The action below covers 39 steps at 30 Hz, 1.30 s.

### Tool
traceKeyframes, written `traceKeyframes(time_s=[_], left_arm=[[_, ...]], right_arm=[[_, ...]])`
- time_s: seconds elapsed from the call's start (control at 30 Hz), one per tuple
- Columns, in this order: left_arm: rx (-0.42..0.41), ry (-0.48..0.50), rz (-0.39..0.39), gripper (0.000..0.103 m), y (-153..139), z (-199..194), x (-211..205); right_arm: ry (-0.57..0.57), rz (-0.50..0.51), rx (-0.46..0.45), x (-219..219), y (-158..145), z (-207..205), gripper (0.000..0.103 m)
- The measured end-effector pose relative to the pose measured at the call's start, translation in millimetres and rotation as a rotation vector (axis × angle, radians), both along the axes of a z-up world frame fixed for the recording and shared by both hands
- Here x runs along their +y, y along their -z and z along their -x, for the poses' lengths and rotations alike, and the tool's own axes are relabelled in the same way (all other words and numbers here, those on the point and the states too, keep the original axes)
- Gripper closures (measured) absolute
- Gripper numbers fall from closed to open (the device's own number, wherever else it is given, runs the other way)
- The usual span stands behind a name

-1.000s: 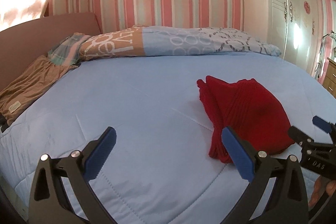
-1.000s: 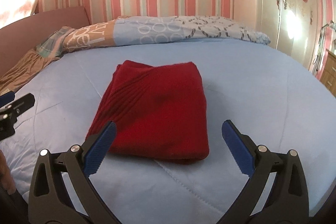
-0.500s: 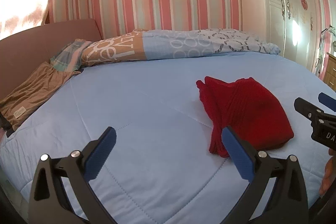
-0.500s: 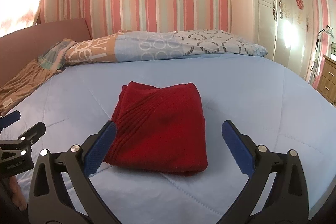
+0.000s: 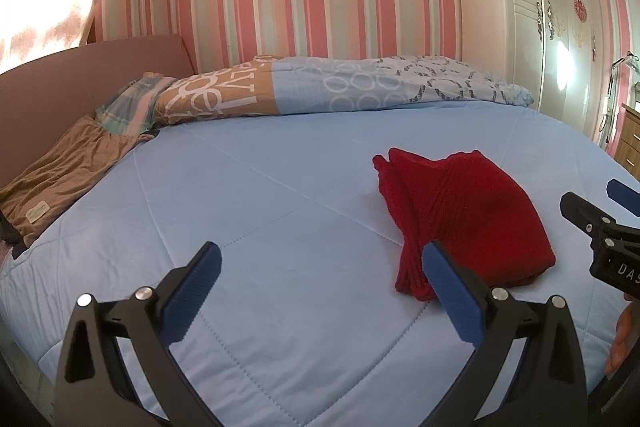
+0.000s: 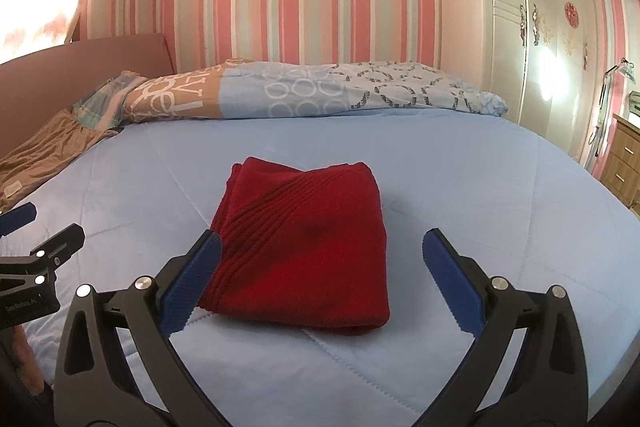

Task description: Fold small clothes

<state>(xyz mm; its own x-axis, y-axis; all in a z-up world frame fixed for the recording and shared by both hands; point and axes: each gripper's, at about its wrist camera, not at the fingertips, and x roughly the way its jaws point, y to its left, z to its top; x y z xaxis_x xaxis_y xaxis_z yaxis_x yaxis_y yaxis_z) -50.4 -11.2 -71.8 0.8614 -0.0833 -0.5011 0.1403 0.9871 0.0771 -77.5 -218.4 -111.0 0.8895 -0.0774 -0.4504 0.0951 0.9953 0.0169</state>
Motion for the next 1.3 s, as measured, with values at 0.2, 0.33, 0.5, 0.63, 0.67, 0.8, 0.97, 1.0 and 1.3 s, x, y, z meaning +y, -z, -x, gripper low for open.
traceKeyframes(time_s=[0.2,0.33,0.5,0.63,0.67,0.8,0.97,1.0,1.3], left_arm=[[0.003,-0.002,0.001,0.002,0.1,-0.4,-0.2],[0.005,-0.006,0.001,0.002,1.1,-0.5,-0.5],[0.006,-0.008,0.0,0.002,1.1,-1.2,0.0],[0.006,-0.012,-0.002,0.002,1.6,-1.1,-1.6],[0.006,-0.013,-0.001,0.002,1.4,-1.7,-1.5],[0.012,-0.016,0.002,0.002,2.1,-2.6,-0.6],[0.012,-0.021,0.001,0.002,2.4,-2.5,0.2],[0.014,-0.021,0.001,0.002,2.5,-3.6,0.7],[0.015,-0.025,0.002,0.002,2.7,-4.7,0.6]], right_arm=[[0.001,0.0,0.001,0.0,0.1,-0.9,0.003],[0.005,0.001,0.001,0.0,0.3,-1.1,0.003],[0.009,0.001,-0.003,-0.2,-0.3,-1.0,0.003],[0.013,0.0,-0.002,-0.3,0.1,-2.3,0.003],[0.015,-0.001,-0.002,0.0,0.3,-2.2,0.003],[0.017,-0.003,0.0,0.9,1.5,-1.7,0.003],[0.017,-0.002,0.0,1.6,0.7,-2.2,0.003],[0.017,-0.001,-0.001,1.8,0.6,-2.1,0.003],[0.019,0.001,-0.003,2.7,0.3,-2.1,0.003]])
